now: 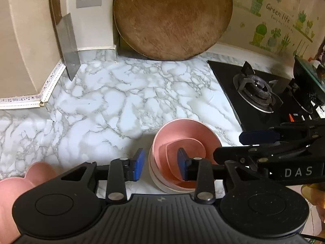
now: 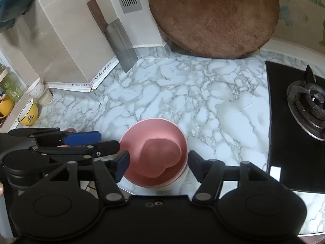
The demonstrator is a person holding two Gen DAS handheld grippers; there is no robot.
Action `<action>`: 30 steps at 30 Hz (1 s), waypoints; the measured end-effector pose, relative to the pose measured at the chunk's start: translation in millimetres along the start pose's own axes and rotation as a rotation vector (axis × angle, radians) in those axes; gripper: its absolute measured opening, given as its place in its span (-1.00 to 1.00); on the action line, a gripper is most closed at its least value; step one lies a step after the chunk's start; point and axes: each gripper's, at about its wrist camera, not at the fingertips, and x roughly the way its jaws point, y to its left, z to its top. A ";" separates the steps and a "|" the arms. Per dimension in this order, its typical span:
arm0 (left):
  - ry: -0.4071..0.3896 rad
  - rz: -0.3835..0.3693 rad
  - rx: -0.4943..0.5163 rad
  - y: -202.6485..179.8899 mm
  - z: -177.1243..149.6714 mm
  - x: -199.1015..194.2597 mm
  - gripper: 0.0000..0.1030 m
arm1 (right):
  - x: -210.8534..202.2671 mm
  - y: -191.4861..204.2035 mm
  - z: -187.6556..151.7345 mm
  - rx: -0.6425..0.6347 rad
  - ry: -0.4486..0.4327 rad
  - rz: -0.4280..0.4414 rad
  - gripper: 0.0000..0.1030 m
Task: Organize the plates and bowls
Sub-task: 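Lower the heart-shaped dish into the pink bowl and open both grippers, then move both grippers to the rim of the plate-and-bowl stack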
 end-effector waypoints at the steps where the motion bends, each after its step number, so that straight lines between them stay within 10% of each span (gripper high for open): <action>1: -0.006 -0.003 -0.002 1.0 -1.5 -2.4 -0.20 | -2.4 0.3 -1.4 -0.002 -0.006 0.000 0.35; 11: -0.068 -0.013 0.008 -2.0 -17.9 -22.2 0.30 | -24.7 7.1 -20.3 -0.048 -0.093 -0.047 0.97; 30: 0.049 0.001 -0.176 19.8 -12.3 23.5 0.49 | 18.1 -33.7 -27.4 0.264 0.029 -0.119 0.89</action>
